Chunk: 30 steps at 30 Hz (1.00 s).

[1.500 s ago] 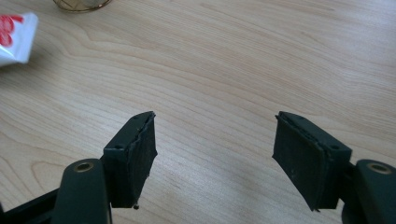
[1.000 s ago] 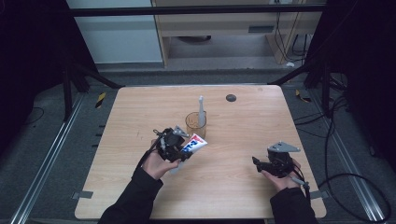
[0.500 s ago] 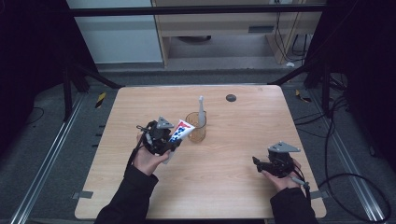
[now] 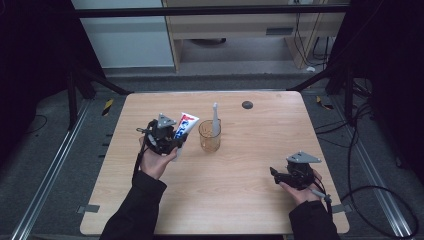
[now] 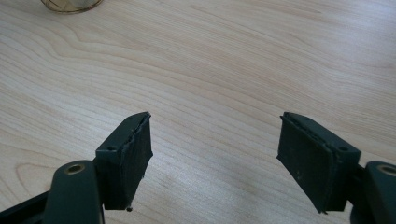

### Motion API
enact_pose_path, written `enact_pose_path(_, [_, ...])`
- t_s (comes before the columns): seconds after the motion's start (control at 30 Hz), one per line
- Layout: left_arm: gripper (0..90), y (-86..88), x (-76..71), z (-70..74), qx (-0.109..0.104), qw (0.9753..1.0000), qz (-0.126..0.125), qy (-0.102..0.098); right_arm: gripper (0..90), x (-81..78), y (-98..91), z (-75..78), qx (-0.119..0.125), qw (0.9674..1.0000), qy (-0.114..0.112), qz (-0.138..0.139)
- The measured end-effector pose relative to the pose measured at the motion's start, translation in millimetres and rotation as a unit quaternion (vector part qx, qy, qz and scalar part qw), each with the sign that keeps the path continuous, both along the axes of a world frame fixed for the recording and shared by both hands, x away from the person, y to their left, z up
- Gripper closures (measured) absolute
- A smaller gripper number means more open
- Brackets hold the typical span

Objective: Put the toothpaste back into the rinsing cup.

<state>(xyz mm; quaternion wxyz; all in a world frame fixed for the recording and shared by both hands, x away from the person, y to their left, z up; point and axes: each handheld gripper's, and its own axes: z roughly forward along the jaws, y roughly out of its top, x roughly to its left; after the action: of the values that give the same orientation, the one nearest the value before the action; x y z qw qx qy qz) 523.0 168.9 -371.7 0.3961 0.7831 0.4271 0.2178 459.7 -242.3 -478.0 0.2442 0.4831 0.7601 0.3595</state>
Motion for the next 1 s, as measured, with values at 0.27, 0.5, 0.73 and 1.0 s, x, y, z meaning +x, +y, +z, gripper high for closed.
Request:
enact_pose_path(0.27, [68.9,-5.7,15.0,8.0,-0.026,0.9992,0.020,-0.022,24.8,0.6,0.6,-1.1,-0.003,1.0000,-0.001,-0.001])
enact_pose_path(0.5, [69.0,-10.8,27.8,9.0,-0.051,0.9972,0.035,-0.042,24.5,1.2,0.7,-1.8,-0.005,1.0000,-0.004,0.000])
enact_pose_path(0.73, [69.0,-14.2,38.1,5.1,-0.067,0.9947,0.049,-0.060,23.7,2.0,0.3,-2.1,-0.004,1.0000,-0.007,0.000])
enact_pose_path(1.0, [68.9,-21.6,49.6,3.8,-0.084,0.9916,0.055,-0.082,23.1,2.4,1.1,-2.8,-0.003,1.0000,-0.007,-0.002])
